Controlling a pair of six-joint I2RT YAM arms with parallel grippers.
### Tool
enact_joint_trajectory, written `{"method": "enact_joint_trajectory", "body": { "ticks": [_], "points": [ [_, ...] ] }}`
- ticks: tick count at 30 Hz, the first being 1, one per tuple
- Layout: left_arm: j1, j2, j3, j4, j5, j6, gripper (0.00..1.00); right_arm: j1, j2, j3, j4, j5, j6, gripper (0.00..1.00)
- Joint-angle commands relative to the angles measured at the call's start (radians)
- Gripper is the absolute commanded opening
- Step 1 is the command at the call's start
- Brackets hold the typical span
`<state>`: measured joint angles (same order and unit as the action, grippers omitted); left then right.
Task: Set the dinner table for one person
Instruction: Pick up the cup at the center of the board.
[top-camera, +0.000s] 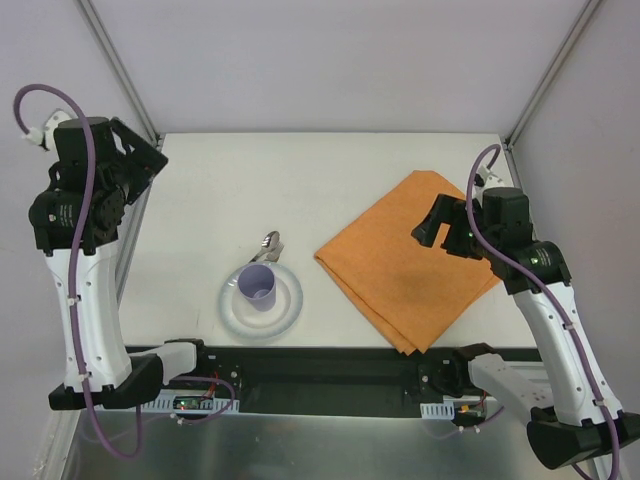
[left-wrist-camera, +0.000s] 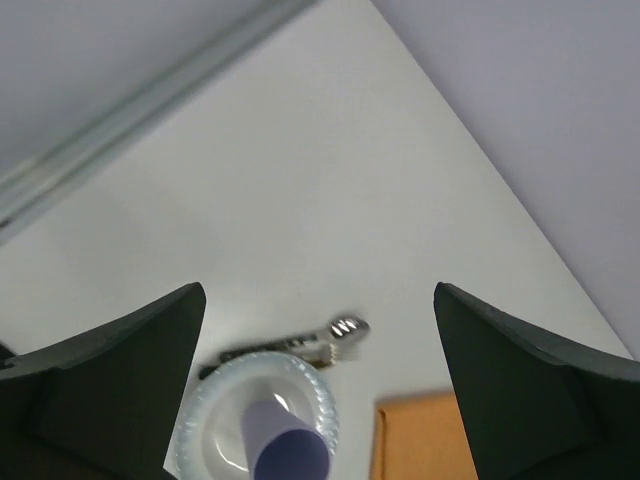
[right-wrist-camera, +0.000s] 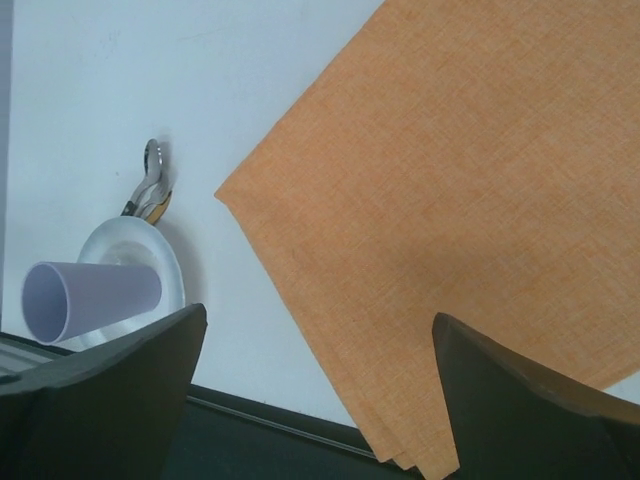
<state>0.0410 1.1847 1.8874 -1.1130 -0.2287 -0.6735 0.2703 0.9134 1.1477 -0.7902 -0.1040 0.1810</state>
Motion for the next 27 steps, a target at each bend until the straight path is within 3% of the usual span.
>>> {"method": "enact_joint_trajectory", "body": {
  "ticks": [1, 4, 6, 7, 8, 9, 10, 12, 15, 18, 19, 20, 21, 24, 25, 27],
  "points": [
    [0.010, -0.008, 0.024, -0.397, -0.549, -0.106, 0.99, 0.006, -0.028, 0.007, -0.029, -0.089, 0.006, 1.00],
    [0.010, -0.080, -0.055, -0.365, -0.514, -0.156, 0.99, 0.004, -0.042, 0.001, -0.055, -0.121, -0.011, 1.00],
    [0.010, -0.180, -0.152, -0.290, -0.409, -0.196, 0.99, 0.004, -0.059, -0.012, -0.067, -0.126, -0.003, 1.00],
    [0.010, -0.222, -0.262, -0.133, -0.350, -0.134, 0.99, 0.004, -0.076, -0.019, -0.073, -0.126, 0.003, 1.00],
    [0.010, -0.311, -0.316, -0.045, -0.281, -0.071, 0.99, 0.006, -0.085, -0.031, -0.078, -0.131, 0.005, 1.00],
    [0.010, -0.351, -0.368, 0.046, -0.127, -0.020, 0.99, 0.004, -0.096, -0.035, -0.092, -0.128, 0.005, 0.98],
    [0.010, -0.385, -0.439, 0.102, -0.080, 0.015, 0.99, 0.004, -0.108, -0.037, -0.099, -0.123, 0.006, 0.96],
    [0.010, -0.422, -0.462, 0.128, -0.023, -0.003, 0.89, 0.006, -0.143, -0.051, -0.118, -0.114, 0.006, 0.93],
    [0.010, -0.384, -0.470, 0.085, 0.058, -0.005, 0.70, 0.004, -0.174, -0.071, -0.139, -0.103, 0.011, 0.81],
    [0.010, -0.323, -0.491, 0.047, 0.202, -0.035, 0.37, 0.004, -0.186, -0.082, -0.159, -0.089, 0.011, 0.42],
    [0.010, -0.304, -0.526, 0.041, 0.313, -0.058, 0.17, 0.004, -0.188, -0.082, -0.167, -0.077, 0.014, 0.14],
    [0.011, -0.260, -0.543, 0.033, 0.363, -0.069, 0.05, 0.004, -0.188, -0.082, -0.173, -0.062, 0.024, 0.02],
    [0.010, -0.234, -0.554, 0.009, 0.424, -0.078, 0.00, 0.004, -0.186, -0.083, -0.181, -0.037, 0.029, 0.01],
    [0.008, -0.160, -0.609, -0.002, 0.555, -0.095, 0.00, 0.004, -0.177, -0.100, -0.159, -0.025, 0.043, 0.01],
    [0.008, -0.151, -0.620, -0.004, 0.560, -0.086, 0.02, 0.004, -0.160, -0.105, -0.153, -0.028, 0.044, 0.21],
    [0.008, -0.139, -0.620, -0.002, 0.557, -0.072, 0.28, 0.004, -0.131, -0.106, -0.130, -0.049, 0.048, 0.51]
  ]
}}
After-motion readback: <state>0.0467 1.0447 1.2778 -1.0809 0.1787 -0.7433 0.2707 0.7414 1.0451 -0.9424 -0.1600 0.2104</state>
